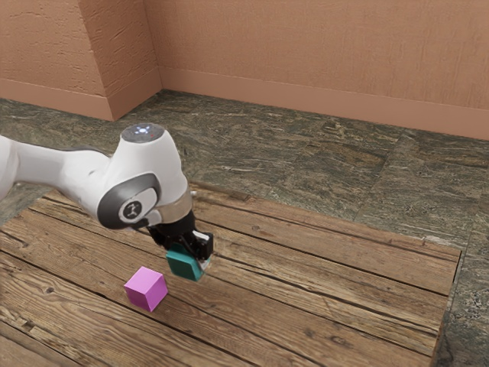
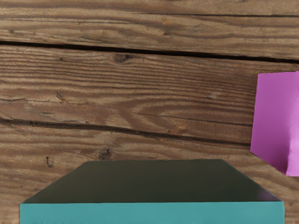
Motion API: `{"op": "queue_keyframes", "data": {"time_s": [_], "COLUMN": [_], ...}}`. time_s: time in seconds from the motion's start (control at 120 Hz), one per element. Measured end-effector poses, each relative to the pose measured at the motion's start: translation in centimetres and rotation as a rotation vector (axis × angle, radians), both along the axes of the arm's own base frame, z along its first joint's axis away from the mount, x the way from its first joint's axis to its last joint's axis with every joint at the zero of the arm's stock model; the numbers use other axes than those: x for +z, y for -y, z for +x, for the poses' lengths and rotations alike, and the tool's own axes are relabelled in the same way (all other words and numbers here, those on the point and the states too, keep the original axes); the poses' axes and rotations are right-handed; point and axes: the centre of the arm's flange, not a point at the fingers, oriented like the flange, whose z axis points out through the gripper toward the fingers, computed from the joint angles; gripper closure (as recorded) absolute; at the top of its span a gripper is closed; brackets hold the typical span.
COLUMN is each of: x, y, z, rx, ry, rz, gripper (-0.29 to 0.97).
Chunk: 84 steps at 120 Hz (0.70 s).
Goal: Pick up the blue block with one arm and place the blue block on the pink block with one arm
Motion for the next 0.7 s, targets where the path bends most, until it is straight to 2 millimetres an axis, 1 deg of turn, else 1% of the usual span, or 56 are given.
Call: {"op": "queue_keyframes", "data": {"time_s": [0.05, 0.125, 0.175, 0.233, 0.317, 0.517, 0.6, 0.7], "x": [0.5, 1.2, 1.2, 0.8, 0.2, 0.6, 0.5, 0.3], "y": [-1.6, -3.4, -4.6, -5.6, -6.0, -6.4, -7.0, -7.3], "z": [-0.4, -0.8, -1.1, -1.6, -2.1, -3.4, -3.9, -4.3], "rx": [0.025, 0.050, 0.065, 0.068, 0.052, 0.019, 0.019, 0.012], "ry": [0.008, 0.014, 0.012, 0.003, -0.008, 0.005, 0.004, -0.001], "rz": [0.005, 0.011, 0.020, 0.035, 0.060, 0.096, 0.104, 0.111], "gripper": [0.32, 0.32, 0.32, 0.32, 0.32, 0.31, 0.31, 0.31]}}
